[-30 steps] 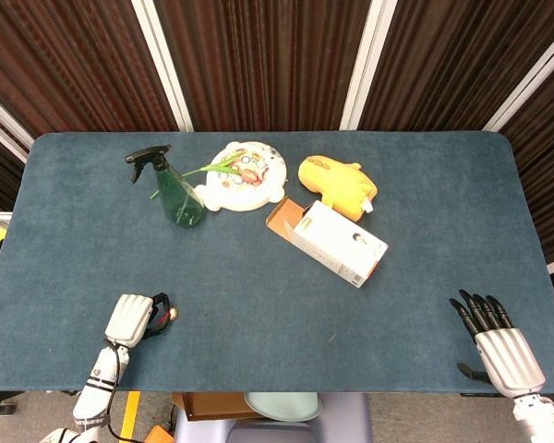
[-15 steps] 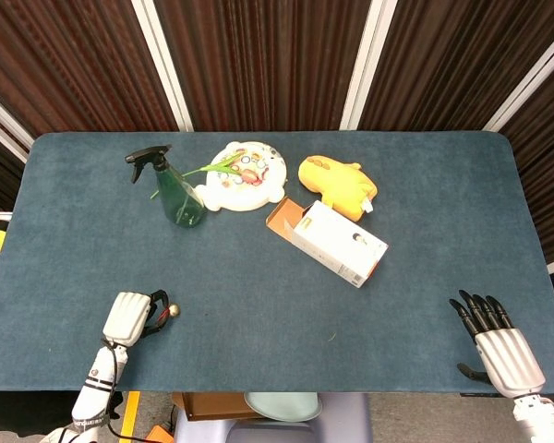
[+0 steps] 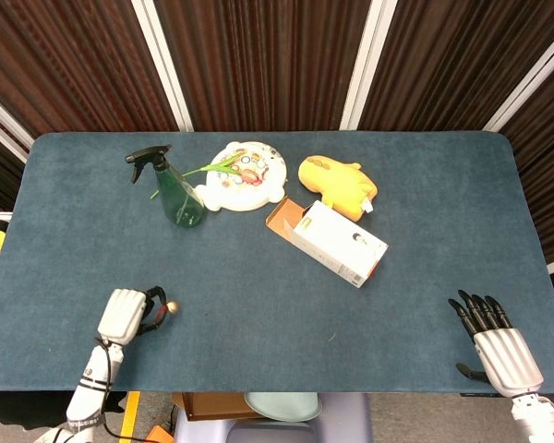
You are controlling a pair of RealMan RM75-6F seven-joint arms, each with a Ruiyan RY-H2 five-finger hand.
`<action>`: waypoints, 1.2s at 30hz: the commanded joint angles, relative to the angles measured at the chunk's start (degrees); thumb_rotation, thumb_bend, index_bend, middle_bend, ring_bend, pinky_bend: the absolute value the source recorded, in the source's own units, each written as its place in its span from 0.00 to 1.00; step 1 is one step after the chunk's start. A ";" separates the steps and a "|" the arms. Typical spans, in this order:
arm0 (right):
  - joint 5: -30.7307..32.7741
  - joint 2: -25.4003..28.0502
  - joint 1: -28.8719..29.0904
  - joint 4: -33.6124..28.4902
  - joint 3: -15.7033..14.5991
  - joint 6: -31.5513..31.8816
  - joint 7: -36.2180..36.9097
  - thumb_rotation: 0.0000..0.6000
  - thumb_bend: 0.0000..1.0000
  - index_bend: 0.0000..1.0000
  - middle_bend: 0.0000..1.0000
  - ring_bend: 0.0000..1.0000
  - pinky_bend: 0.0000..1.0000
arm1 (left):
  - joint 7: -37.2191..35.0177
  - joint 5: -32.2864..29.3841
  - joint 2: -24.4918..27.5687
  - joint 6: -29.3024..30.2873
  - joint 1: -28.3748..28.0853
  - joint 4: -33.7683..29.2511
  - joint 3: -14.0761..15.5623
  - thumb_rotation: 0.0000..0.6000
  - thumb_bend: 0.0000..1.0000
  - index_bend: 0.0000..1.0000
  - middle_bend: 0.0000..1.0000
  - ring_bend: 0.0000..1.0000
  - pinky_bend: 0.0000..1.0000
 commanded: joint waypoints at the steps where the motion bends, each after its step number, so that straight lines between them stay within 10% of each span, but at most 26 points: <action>1: -0.20 0.02 -0.12 0.10 -0.15 0.20 0.08 1.00 0.24 0.00 0.00 0.00 0.00 | -0.35 0.13 1.16 -0.18 0.10 -1.37 0.71 1.00 0.48 0.68 1.00 1.00 1.00; 30: -0.36 0.09 -0.15 0.08 -0.26 0.19 0.26 1.00 0.24 0.00 0.00 0.00 0.00 | 0.26 -2.08 -2.57 -2.99 -0.56 5.40 0.79 1.00 0.47 0.66 1.00 1.00 1.00; 36: -0.14 0.02 -0.16 0.00 -0.23 0.07 -0.02 1.00 0.24 0.00 0.00 0.00 0.00 | 0.41 -2.00 -3.26 -3.72 -0.75 7.48 1.23 1.00 0.45 0.44 1.00 1.00 1.00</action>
